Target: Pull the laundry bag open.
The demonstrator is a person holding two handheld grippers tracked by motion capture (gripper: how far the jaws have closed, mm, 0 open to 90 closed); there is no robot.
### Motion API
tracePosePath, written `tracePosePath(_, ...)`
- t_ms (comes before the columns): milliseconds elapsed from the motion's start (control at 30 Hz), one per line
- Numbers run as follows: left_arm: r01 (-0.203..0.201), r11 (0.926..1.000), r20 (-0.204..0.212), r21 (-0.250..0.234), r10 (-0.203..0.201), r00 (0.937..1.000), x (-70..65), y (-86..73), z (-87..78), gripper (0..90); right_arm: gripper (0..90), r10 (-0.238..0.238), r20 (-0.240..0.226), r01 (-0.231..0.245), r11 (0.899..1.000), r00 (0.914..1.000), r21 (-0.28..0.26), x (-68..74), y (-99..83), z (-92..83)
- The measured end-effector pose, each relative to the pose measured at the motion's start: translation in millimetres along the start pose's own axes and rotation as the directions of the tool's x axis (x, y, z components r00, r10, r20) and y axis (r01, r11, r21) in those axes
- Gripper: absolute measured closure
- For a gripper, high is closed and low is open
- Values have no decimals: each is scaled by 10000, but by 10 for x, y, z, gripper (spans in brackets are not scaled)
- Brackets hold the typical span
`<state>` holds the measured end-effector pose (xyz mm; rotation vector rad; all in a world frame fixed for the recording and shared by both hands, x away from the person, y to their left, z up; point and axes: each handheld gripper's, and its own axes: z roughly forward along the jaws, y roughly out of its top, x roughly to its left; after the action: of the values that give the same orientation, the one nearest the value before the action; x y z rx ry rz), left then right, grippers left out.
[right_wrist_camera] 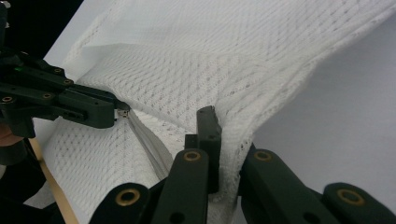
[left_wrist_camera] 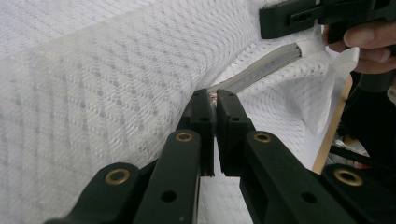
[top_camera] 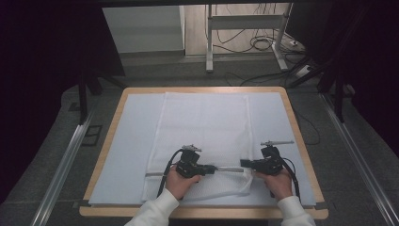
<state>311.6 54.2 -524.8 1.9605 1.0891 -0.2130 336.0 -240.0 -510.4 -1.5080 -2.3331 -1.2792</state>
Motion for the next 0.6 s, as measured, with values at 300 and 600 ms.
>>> tracePosePath(300, 166, 9998, -47, -50, -166, 9999, 35, -51, -31, 869, 888, -75, 60, 74, 10000, 10000, 49, 4, -3, 13)
tracePosePath(600, 379, 9993, -91, -52, -380, 9992, 109, -91, -92, 869, 889, -85, 78, 85, 9999, 9999, 59, 1, -3, 15)
